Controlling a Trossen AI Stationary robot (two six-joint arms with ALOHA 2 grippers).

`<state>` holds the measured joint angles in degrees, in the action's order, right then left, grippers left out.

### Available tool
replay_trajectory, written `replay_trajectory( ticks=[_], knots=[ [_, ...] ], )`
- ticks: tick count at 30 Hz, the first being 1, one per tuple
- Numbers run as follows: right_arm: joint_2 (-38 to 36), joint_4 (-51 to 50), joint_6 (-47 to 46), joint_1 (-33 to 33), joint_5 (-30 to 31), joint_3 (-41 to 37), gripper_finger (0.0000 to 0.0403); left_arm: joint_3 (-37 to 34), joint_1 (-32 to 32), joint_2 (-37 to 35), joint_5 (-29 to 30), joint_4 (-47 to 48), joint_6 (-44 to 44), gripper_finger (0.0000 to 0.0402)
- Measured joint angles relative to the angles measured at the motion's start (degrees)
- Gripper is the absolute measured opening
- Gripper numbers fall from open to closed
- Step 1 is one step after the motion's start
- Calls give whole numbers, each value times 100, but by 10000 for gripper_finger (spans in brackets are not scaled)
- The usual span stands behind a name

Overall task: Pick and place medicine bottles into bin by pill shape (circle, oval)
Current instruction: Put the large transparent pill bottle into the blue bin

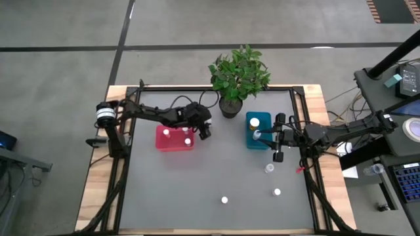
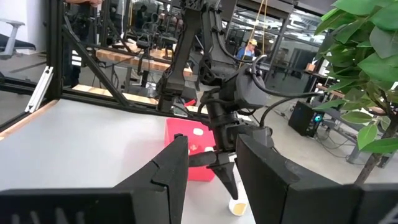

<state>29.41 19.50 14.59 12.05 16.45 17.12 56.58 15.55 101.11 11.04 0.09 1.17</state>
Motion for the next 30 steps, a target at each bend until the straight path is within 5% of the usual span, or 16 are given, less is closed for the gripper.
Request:
replay_trajectory(
  ticks=[7,16,30],
  knots=[
    [0,-1,0,0,0,0,127,461,-621,-6,15,-10,191,112],
    [0,1,15,0,0,0,128,887,-1822,-10,914,-10,633,126],
    [0,27,61,0,0,1,127,1027,-2105,1,1053,-12,1690,131]
  ],
)
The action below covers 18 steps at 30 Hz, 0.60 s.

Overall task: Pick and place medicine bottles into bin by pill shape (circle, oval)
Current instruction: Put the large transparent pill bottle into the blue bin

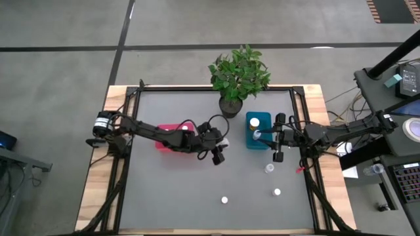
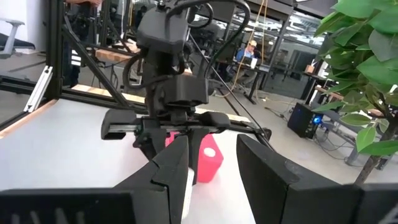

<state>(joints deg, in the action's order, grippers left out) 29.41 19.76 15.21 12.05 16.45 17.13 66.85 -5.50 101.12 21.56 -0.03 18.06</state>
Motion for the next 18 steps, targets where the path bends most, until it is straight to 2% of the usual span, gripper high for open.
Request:
replay_trajectory(
  ticks=[6,12,18],
  knots=[
    [0,23,47,0,-1,4,127,574,-94,682,-173,5,-217,131],
    [43,1,39,0,2,6,127,1379,-92,1133,-158,1265,-499,132],
    [37,3,-20,-7,2,6,127,1403,-31,1292,-157,1483,-531,132]
  ],
)
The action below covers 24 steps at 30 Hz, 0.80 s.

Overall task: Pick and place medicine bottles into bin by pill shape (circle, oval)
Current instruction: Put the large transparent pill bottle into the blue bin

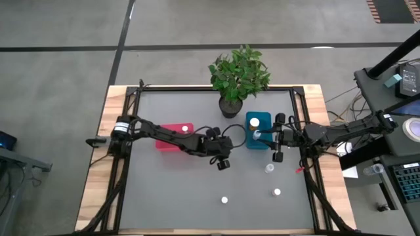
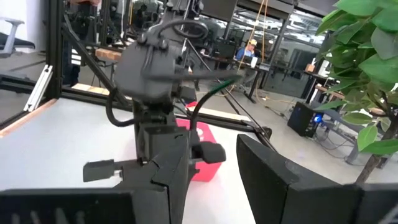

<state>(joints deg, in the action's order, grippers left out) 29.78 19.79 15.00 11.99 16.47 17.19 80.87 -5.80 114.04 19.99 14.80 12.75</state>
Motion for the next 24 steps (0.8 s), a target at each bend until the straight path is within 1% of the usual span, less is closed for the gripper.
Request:
replay_trajectory(
  ticks=[5,12,17,24],
  knots=[
    [0,-2,2,0,0,0,127,-89,13,0,0,184,42,132],
    [0,-4,7,0,0,0,127,-139,12,0,-7,167,91,132],
    [0,-4,15,0,0,2,127,-172,-53,0,-253,-45,190,132],
    [0,-4,10,0,0,4,127,-180,-63,0,-231,-38,190,132]
  ],
)
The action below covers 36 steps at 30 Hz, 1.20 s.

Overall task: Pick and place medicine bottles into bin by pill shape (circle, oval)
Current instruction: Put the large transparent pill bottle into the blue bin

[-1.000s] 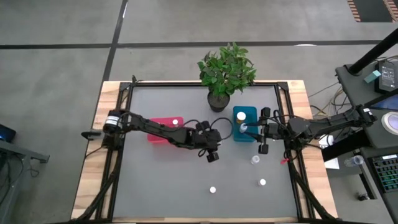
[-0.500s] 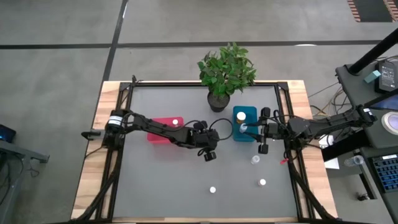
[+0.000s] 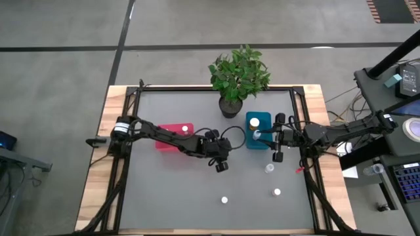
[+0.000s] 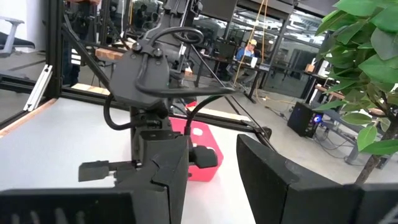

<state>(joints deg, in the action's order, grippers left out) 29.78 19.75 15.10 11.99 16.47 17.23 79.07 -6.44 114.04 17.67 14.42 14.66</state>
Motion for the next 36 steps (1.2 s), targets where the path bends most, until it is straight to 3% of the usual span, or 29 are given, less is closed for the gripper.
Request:
replay_trajectory(
  ticks=[18,30,36],
  knots=[
    [0,-2,-3,0,0,0,127,-152,4,0,64,-76,7,135],
    [0,-2,0,0,1,0,127,-171,3,-51,63,24,-182,214],
    [0,9,-5,0,2,2,127,-170,-13,-476,62,130,-729,222]
  ],
)
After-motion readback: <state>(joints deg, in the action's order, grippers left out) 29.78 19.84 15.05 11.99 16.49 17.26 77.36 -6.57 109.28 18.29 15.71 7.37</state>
